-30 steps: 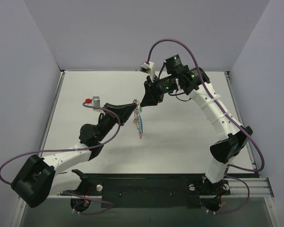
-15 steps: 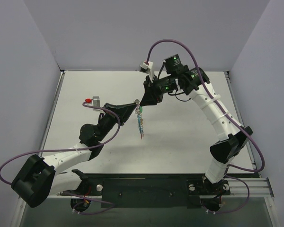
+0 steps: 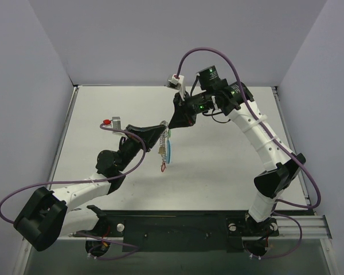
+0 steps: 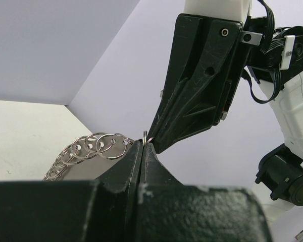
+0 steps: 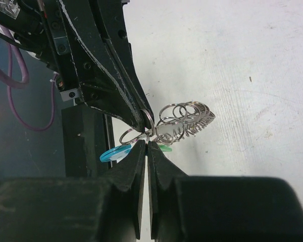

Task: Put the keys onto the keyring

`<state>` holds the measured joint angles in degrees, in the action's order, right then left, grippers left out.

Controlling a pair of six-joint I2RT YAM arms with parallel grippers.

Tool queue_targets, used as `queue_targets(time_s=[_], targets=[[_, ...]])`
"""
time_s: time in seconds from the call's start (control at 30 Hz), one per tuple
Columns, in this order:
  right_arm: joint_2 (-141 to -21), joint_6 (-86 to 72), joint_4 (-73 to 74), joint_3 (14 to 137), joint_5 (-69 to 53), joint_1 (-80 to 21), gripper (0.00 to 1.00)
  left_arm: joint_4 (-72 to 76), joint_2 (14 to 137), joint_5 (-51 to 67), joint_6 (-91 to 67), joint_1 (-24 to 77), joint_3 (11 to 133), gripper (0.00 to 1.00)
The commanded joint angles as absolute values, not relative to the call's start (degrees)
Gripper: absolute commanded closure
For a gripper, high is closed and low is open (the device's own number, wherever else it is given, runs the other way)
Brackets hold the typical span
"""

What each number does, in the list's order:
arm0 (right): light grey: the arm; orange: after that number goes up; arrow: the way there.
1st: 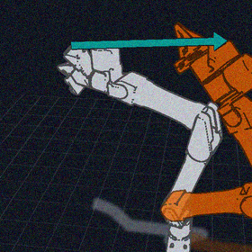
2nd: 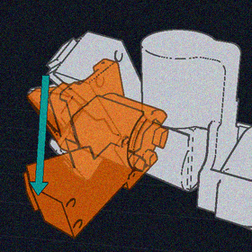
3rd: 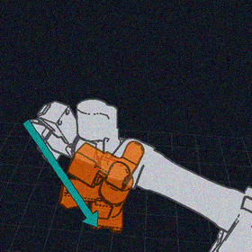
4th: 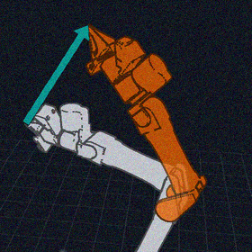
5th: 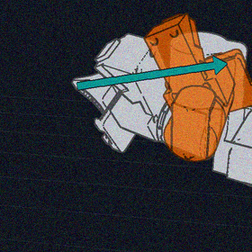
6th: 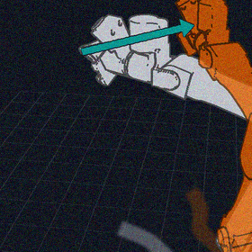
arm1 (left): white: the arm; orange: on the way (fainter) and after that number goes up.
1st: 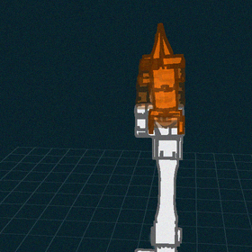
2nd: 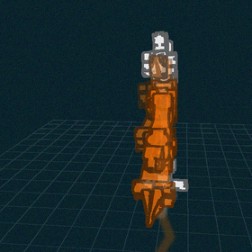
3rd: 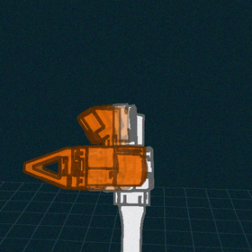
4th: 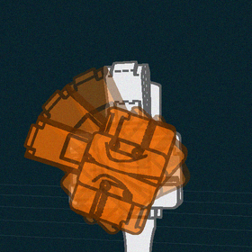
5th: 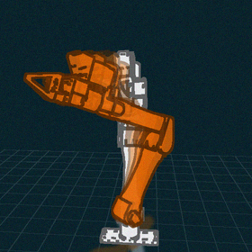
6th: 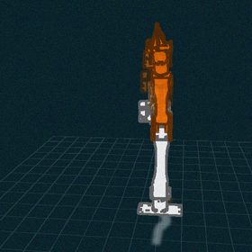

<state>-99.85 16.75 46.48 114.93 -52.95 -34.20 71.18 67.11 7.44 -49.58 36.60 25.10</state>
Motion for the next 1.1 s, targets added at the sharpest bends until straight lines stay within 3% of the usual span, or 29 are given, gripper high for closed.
queue_targets(time_s=[0.0, 1.07], targets=[[-99.1, 18.0, 46.1, 116.0, -56.4, -34.7, 1.00, 81.0, 66.4, 6.0, -50.7, 36.5, 27.1, 1.00], [-99.1, 25.4, 51.1, 120.8, -46.5, -35.9, 1.00, 79.5, 68.7, 8.6, -54.0, 35.8, 27.8, 1.00]])
